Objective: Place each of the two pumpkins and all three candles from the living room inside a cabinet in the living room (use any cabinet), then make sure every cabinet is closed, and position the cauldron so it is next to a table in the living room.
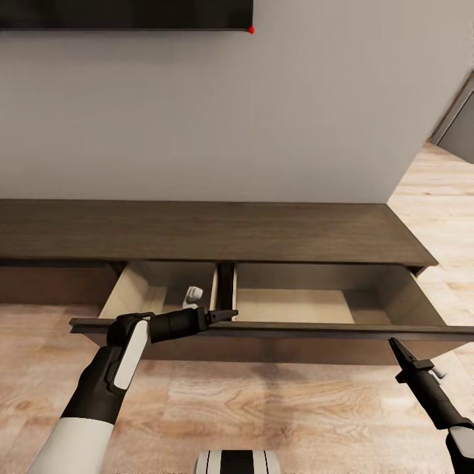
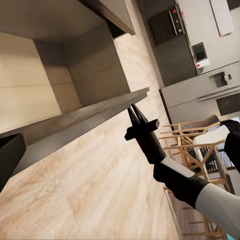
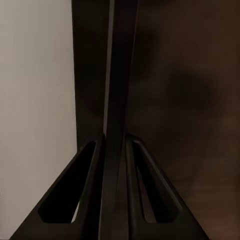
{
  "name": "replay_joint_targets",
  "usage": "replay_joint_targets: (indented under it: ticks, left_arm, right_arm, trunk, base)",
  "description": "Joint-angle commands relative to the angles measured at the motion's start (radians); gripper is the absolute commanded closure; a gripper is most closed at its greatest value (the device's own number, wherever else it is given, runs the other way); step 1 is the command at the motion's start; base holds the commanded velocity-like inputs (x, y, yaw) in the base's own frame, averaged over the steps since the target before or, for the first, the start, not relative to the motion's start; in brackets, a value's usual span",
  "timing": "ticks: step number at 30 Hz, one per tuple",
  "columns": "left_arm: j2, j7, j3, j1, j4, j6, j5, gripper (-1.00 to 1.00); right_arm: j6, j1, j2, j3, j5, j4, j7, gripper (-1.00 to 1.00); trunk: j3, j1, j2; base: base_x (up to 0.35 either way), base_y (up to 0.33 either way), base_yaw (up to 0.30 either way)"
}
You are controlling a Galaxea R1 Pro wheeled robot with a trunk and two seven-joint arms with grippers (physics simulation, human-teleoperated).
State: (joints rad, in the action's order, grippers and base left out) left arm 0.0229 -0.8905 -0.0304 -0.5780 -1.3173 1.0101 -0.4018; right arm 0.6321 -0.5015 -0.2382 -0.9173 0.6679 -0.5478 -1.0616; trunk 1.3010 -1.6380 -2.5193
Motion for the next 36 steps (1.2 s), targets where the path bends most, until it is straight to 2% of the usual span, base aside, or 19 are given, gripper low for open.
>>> replay_joint_targets:
  ticks: [1, 36]
  left_arm:
    - [0.000, -0.003, 0.001, 0.000, 0.000, 0.004, 0.001, -1.00]
    - [0.001, -0.002, 0.000, 0.000, 0.000, 0.004, 0.001, -1.00]
  right_arm:
    - [-0.003, 0.000, -0.001, -0.006, -0.001, 0.002, -0.001, 1.00]
    - [-0.003, 0.000, -0.001, -0.006, -0.002, 0.002, -0.001, 1.00]
  trunk:
    - [0.001, 0.000, 0.000]
    - [0.001, 0.000, 0.000]
  base:
    - [-0.075, 0.000, 0.000]
    - [-0.063, 0.000, 0.000]
